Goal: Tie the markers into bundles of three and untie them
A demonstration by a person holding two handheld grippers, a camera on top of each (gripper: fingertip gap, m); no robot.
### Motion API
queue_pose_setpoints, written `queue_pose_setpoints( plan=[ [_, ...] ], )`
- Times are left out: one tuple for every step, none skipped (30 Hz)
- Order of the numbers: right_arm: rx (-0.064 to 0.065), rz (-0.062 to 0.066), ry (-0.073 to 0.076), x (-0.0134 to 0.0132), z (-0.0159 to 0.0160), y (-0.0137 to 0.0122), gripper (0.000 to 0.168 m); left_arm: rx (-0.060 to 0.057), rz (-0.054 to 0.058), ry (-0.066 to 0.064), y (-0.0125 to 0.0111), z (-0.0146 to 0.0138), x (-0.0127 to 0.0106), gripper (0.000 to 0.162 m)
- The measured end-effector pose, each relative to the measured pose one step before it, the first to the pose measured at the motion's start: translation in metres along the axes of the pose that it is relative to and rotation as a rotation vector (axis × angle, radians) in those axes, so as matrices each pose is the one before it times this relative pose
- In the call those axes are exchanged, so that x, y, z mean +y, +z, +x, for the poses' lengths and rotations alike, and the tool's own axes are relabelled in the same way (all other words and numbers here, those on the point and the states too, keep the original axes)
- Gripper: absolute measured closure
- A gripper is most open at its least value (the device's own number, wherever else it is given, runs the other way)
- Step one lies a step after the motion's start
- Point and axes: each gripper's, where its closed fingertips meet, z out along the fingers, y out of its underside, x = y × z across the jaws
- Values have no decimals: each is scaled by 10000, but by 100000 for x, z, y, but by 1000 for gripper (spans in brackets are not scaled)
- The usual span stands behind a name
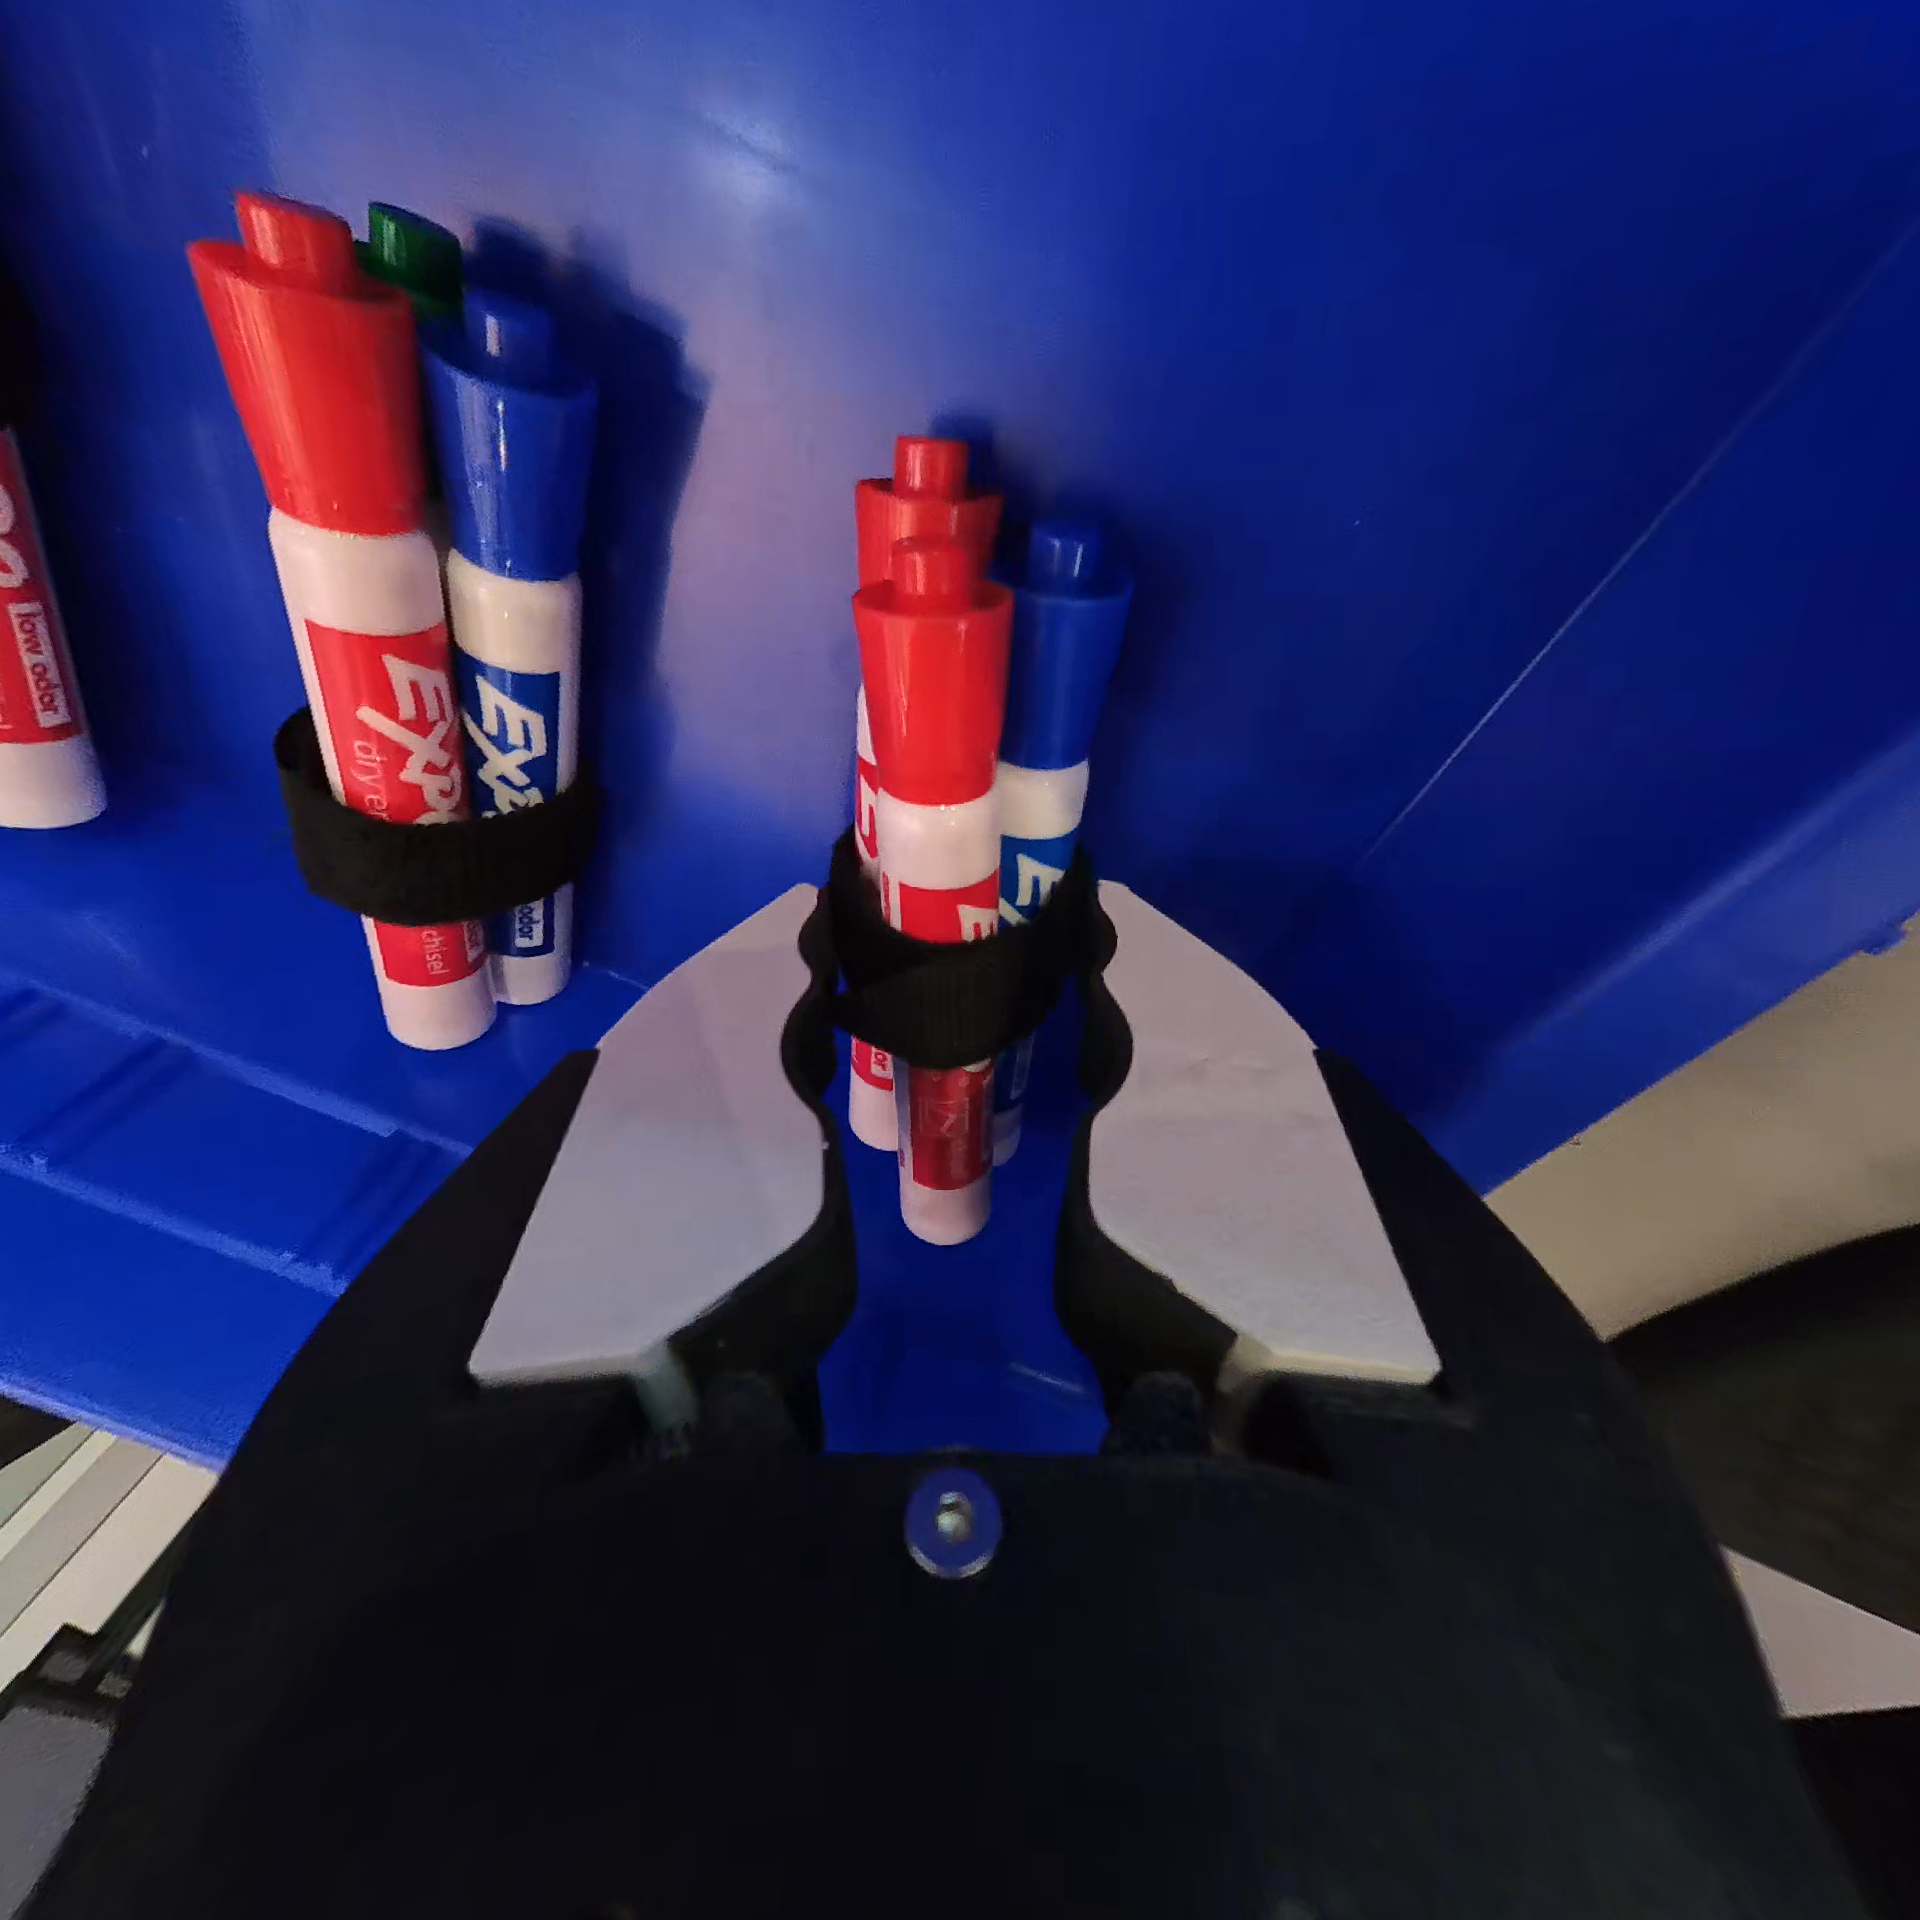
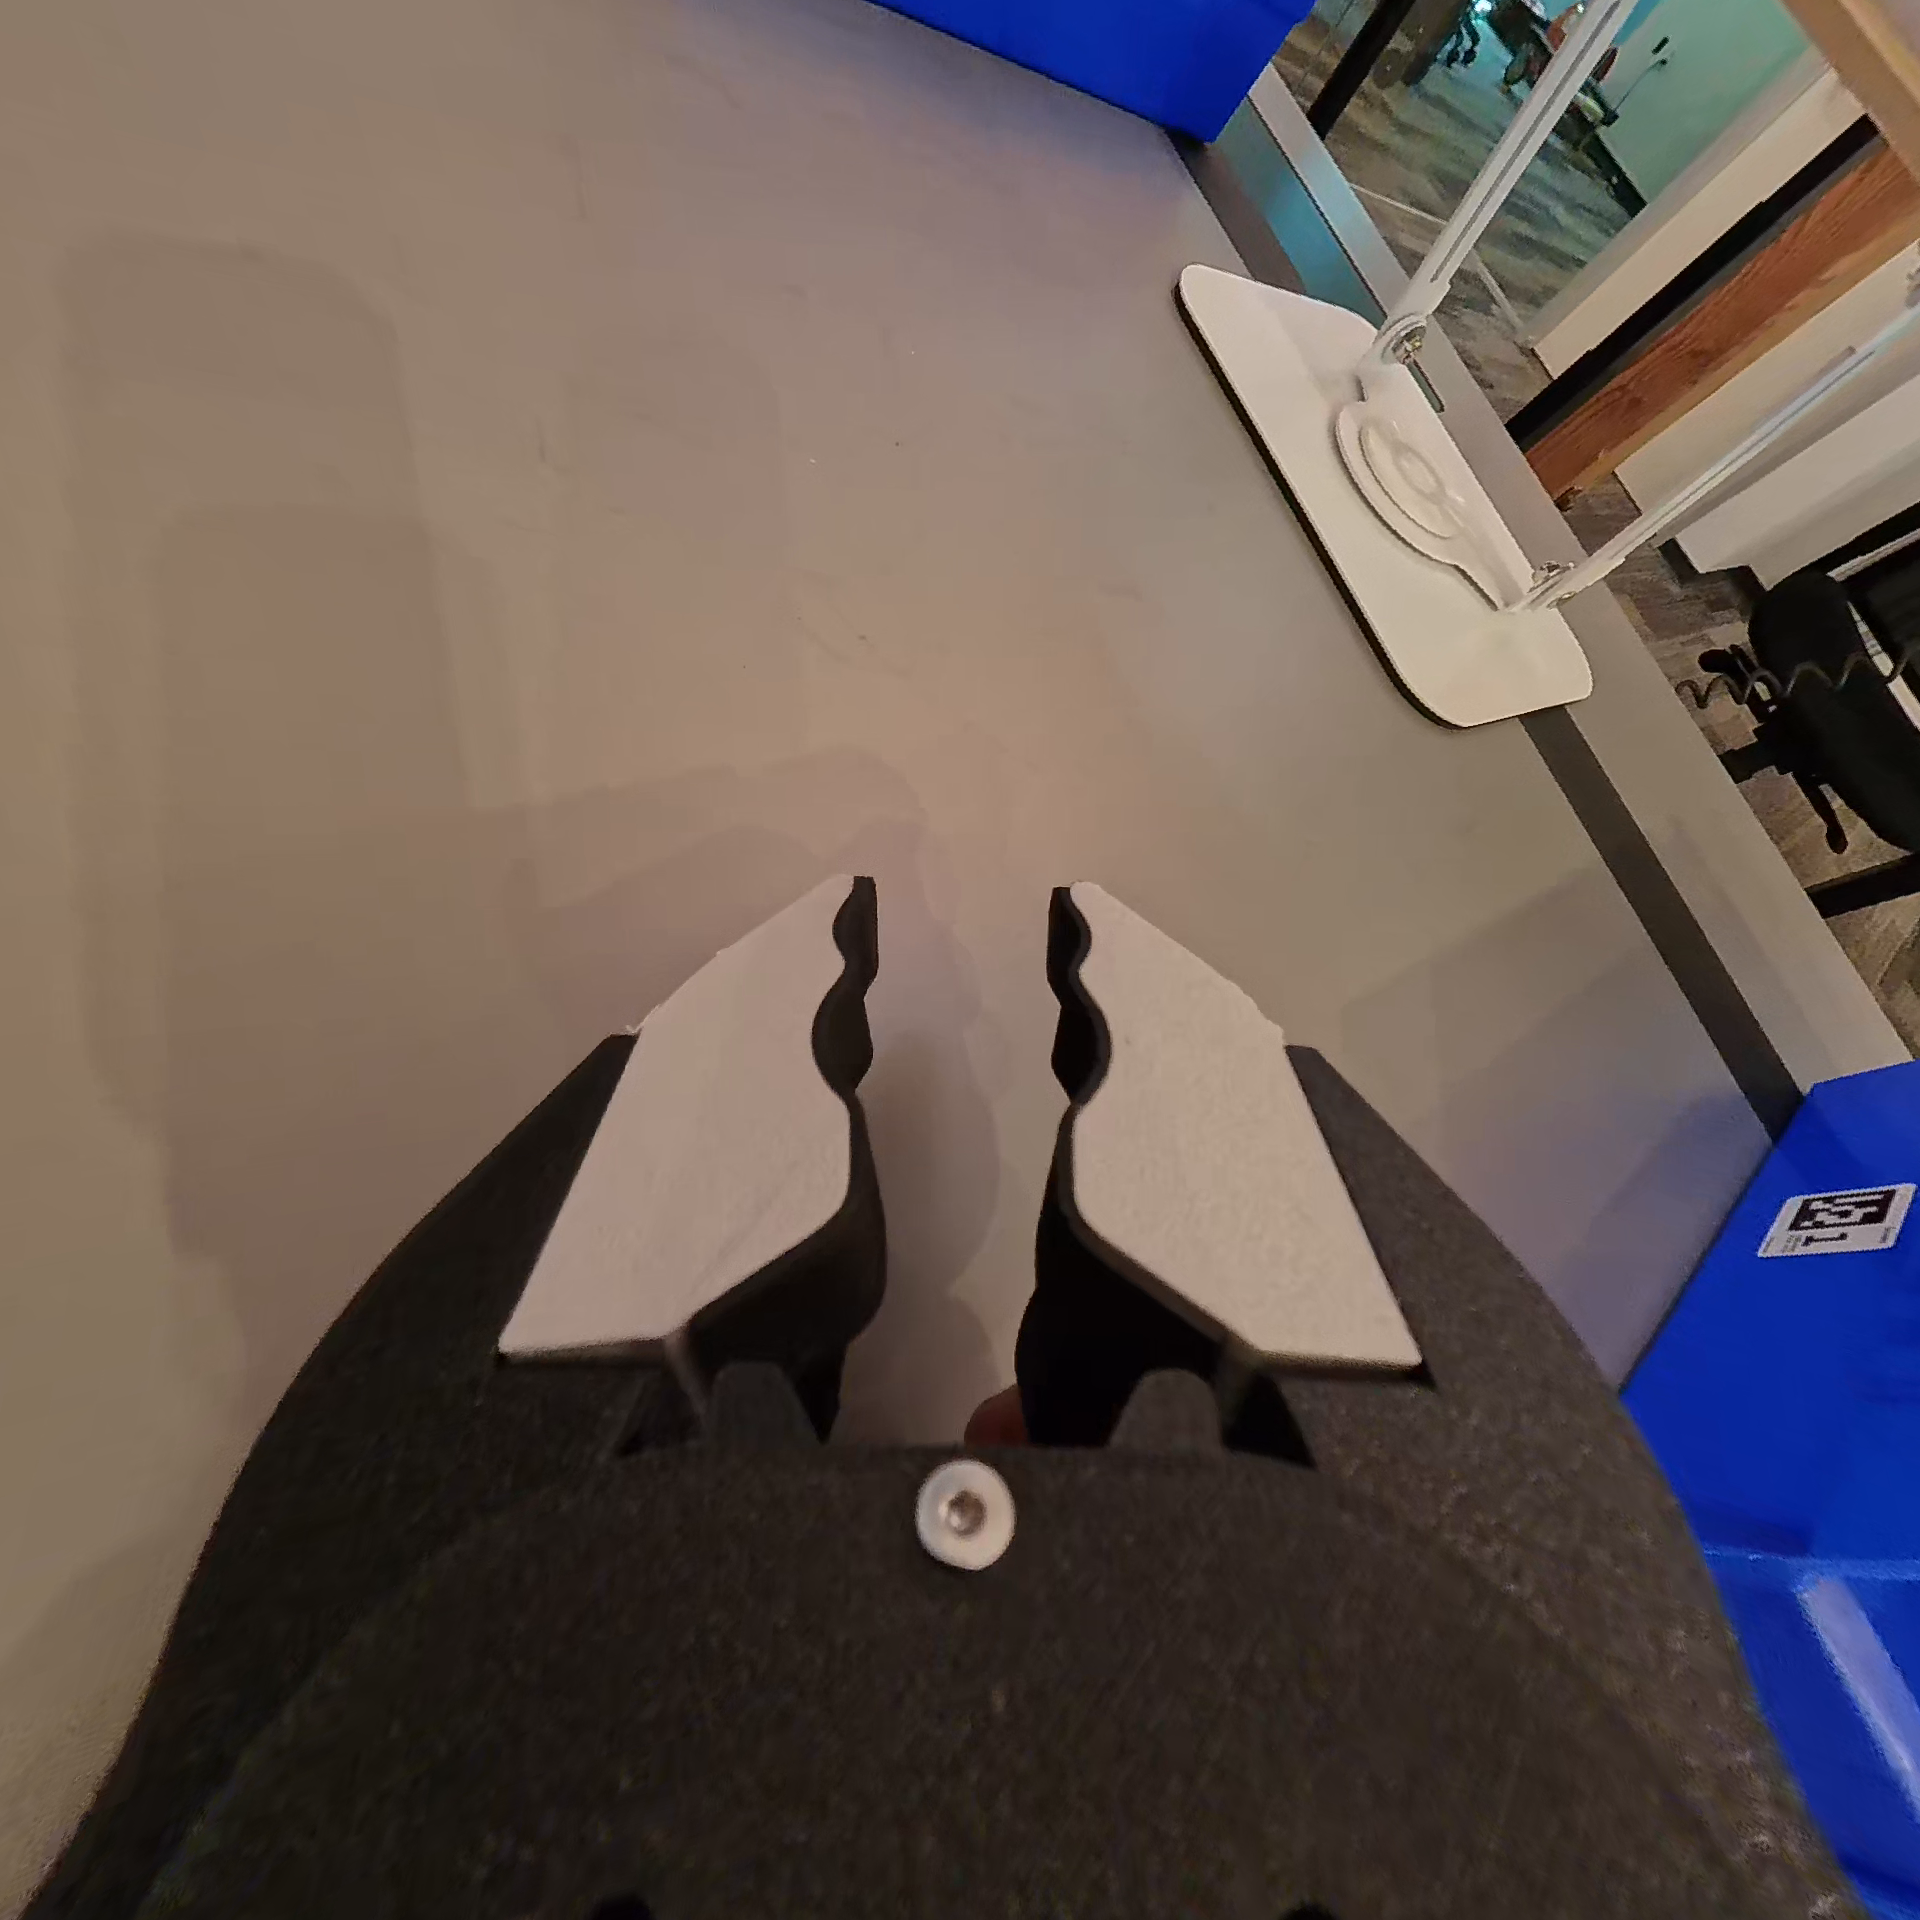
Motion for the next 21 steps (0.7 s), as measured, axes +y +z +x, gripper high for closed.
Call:
queue_pose_setpoints(
  plan=[
    [-19, -10, -23, 11, -40, 8, 138, 14, 4, 3, 5, -5, -29, 119],
    [-32, 0, -25, -4, -63, 11, 138, 13, 31, -61, 16, 6, -11, 120],
    [-12, 12, -17, -5, -23, -3, 138, -71, 23, 58, -20, -1, -5, 120],
    [1, 14, -2, -15, 3, -14, 138, -107, 30, 66, -35, -1, 29, 121],
    [-9, 6, 5, -8, -8, -8, 138, -5, 7, -70, -60, 60, 2, 121],
    [-8, 2, 3, 6, -2, -1, 138, -38, 66, -86, -63, 7, -54, 121],
    [-4, 7, -2, -11, -12, 1, 138, -143, 47, -84, -20, -140, 23, 122],
    [-3, 4, -9, -9, -15, -7, 138, -70, -26, -1, -11, 24, 122, 122],
    [-1, -12, -18, 21, -23, 12, 138, -63, 36, 40, -33, 48, -14, 122],
    [-4, -19, -24, 17, -28, 22, 139, -169, 42, -39, -56, -148, -58, 122],
    [-3, -7, -25, 5, -26, 6, 139, -12, 31, -85, -51, 14, -19, 122],
    [5, 5, -17, -12, -14, 2, 139, 203, -7, 10, -12, 351, 29, 122],
    [4, 1, 0, 5, 8, -6, 139, -46, 15, 116, -10, 53, -31, 122],
    [-4, -5, 11, 4, 2, 13, 138, -76, -2, 19, -35, -31, -26, 122],
    [3, -4, 6, 0, 13, -3, 139, 89, -24, -30, -51, 183, 41, 122],
    [6, -2, -2, 11, 5, 3, 139, -63, 53, 13, -83, -18, -38, 122],
    [-10, -1, -5, -5, -12, 6, 139, -105, 90, -32, -73, -133, -41, 122],
    [-11, 2, -2, -3, -13, 1, 139, 78, 142, -131, -97, 90, -100, 122],
    [-3, 3, 2, -4, 1, -10, 139, 69, 165, -102, -163, 89, -137, 122],
    [2, -3, 6, -1, 4, 10, 139, -270, 95, 32, -271, -326, -52, 122],
    [1, -7, 4, 4, 5, 7, 139, -178, -25, -16, -334, -251, 126, 122]
  ],
)
